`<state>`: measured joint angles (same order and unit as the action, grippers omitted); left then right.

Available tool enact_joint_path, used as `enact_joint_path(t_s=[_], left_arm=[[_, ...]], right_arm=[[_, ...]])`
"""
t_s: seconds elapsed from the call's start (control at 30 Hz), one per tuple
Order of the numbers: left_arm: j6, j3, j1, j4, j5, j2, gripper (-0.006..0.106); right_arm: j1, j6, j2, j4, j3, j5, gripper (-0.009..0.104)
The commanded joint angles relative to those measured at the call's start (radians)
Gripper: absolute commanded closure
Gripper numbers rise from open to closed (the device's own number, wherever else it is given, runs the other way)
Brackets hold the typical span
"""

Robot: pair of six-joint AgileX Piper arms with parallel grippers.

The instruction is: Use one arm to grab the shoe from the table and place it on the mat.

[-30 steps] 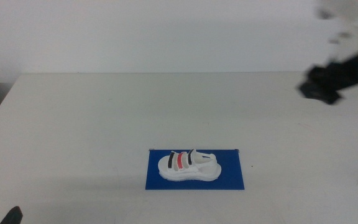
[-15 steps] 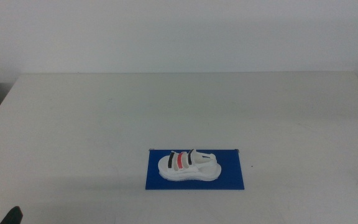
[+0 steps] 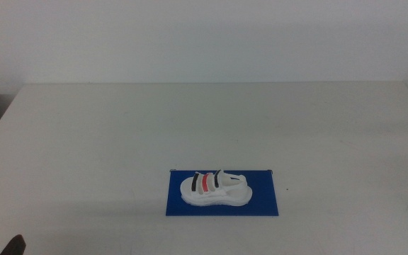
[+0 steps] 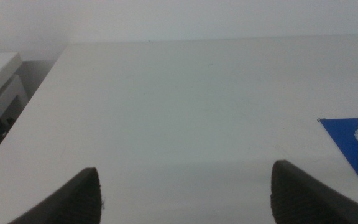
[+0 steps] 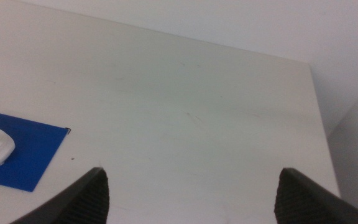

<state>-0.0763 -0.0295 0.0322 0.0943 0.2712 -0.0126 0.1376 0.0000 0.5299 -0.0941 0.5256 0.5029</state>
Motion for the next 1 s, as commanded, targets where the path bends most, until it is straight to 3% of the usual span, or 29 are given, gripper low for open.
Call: enact_joint_path(t_s=[0.0,0.6,0.97], left_arm=[[0.005,-0.007,0.005,0.008,-0.081,-0.014,0.007],[0.005,-0.007,0.005,0.008,-0.081,-0.014,0.007],[0.005,-0.007,0.005,0.008,-0.081,-0.014,0.007]], right_arm=[[-0.005,0.0,-0.053,-0.003,-0.065,-0.181,0.007],[-0.004,0.01,-0.449,-0.002,-0.364,-0.233,0.007],[-0.004,0.01,-0.566,0.0,-0.478,-0.25,0.007]])
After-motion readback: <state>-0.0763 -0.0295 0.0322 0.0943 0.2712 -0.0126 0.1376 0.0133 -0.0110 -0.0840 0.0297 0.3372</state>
